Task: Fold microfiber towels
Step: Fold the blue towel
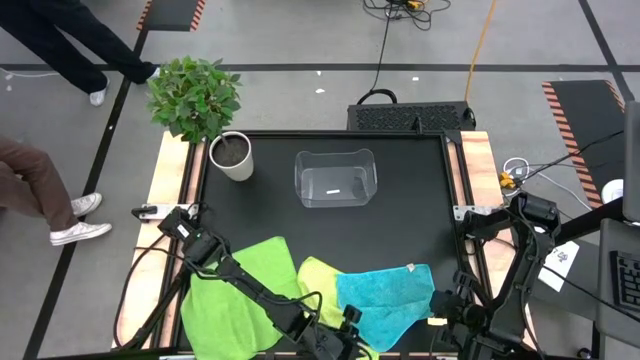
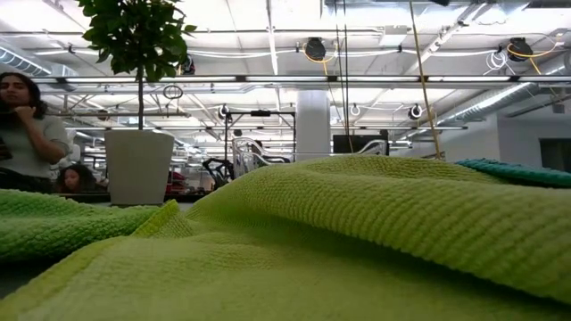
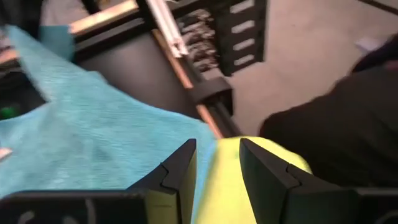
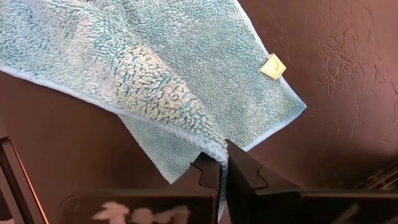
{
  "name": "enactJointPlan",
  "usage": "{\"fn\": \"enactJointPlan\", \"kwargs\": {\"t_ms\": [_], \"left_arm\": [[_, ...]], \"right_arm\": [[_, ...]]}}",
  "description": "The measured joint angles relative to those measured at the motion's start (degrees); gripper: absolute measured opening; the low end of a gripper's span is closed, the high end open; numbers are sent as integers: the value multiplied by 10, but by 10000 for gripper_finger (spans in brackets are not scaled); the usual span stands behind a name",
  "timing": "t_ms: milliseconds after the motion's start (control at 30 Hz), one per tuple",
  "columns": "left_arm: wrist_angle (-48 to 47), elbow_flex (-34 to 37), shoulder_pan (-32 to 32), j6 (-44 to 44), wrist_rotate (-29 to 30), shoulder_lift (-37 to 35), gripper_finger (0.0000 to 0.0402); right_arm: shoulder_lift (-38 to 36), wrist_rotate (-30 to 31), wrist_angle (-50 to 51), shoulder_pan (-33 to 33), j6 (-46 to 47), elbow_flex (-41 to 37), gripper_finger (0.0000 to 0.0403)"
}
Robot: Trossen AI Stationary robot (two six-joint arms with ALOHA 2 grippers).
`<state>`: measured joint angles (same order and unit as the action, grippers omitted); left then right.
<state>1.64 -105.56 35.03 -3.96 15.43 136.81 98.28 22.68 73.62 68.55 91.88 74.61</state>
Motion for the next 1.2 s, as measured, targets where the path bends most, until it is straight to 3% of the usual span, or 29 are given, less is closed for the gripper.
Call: {"fn": "enactJointPlan", "kwargs": {"t_ms": [267,700,1200], "left_arm": [[13,-1,-12,-4,-12,15,122],[13,-1,-12,4,-28,36,122],[55,-1,-20,-9,-46,46,122]], "right_arm": [[-2,28,2,-9,-6,0,0],[-25,59,-3,-79,-94,0,0],[-29,62,-12,-82,-103,0,0]]}}
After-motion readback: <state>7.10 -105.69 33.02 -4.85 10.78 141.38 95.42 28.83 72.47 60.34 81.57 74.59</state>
